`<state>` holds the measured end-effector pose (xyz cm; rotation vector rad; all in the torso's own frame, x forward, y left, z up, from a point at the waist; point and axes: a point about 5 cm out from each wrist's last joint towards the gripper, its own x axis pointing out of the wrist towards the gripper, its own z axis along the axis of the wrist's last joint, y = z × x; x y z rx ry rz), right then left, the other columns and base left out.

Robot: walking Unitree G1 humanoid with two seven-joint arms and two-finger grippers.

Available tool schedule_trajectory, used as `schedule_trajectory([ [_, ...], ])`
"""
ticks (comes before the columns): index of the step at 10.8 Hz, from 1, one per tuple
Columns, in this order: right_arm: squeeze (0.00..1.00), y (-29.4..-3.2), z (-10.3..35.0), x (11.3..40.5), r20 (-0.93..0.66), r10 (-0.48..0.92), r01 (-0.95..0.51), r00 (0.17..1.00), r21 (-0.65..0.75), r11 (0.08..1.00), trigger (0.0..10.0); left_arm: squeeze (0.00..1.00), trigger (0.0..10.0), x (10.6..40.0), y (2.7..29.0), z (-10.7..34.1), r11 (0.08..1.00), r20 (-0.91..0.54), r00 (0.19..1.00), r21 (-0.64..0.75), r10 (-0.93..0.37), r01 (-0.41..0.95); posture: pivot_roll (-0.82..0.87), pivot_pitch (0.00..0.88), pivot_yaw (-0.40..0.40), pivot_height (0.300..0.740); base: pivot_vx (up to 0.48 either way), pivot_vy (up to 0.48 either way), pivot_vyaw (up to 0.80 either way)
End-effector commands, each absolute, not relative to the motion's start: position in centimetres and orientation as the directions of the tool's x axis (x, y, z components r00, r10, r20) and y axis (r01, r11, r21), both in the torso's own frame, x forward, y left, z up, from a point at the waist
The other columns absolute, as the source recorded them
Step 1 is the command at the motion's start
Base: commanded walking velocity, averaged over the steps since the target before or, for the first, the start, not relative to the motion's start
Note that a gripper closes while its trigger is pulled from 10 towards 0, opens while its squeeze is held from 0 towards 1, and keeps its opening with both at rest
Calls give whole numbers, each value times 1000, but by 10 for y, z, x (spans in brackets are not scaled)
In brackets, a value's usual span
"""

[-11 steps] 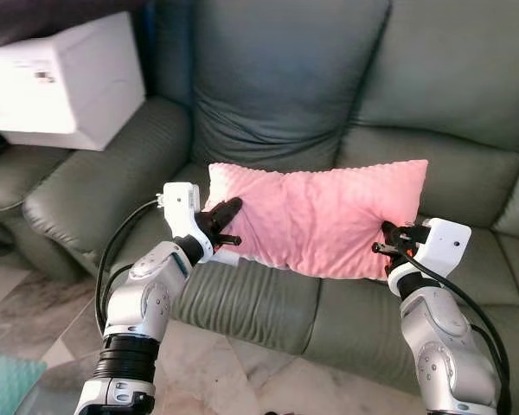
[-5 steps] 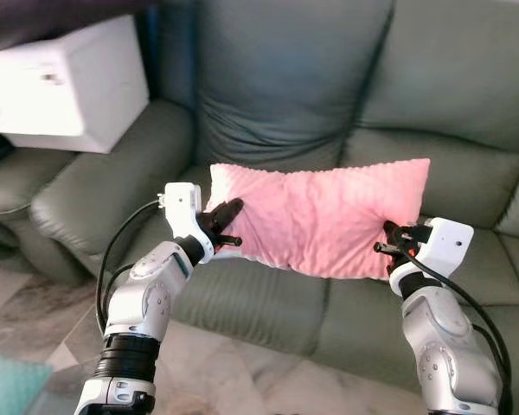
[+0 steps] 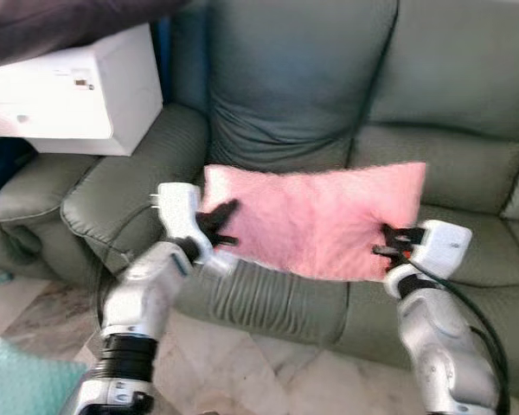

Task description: Move the pillow to the sofa

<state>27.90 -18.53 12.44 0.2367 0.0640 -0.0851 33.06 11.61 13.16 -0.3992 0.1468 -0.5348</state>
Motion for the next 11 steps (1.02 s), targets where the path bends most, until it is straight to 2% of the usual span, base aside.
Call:
schedule_trajectory([
  [1, 0, -184, 130, 280, -49, -77, 86, 996, 231, 969, 10000, 0, 10000, 331, 117, 134, 787, -38, 850, -400, -526, 469, -161, 107, -19, 740, 0, 480, 0],
  [5, 0, -184, 130, 280, -48, -78, 87, 996, 231, 969, 10000, 0, 10000, 331, 116, 134, 789, -36, 847, -388, -530, 478, -161, 108, -18, 740, 0, 480, 0],
  [11, 0, -181, 129, 282, -46, -75, 84, 996, 238, 968, 10000, 0, 10000, 329, 116, 139, 782, -5, 827, -329, -562, 529, -155, 104, -10, 740, 0, 0, 0],
])
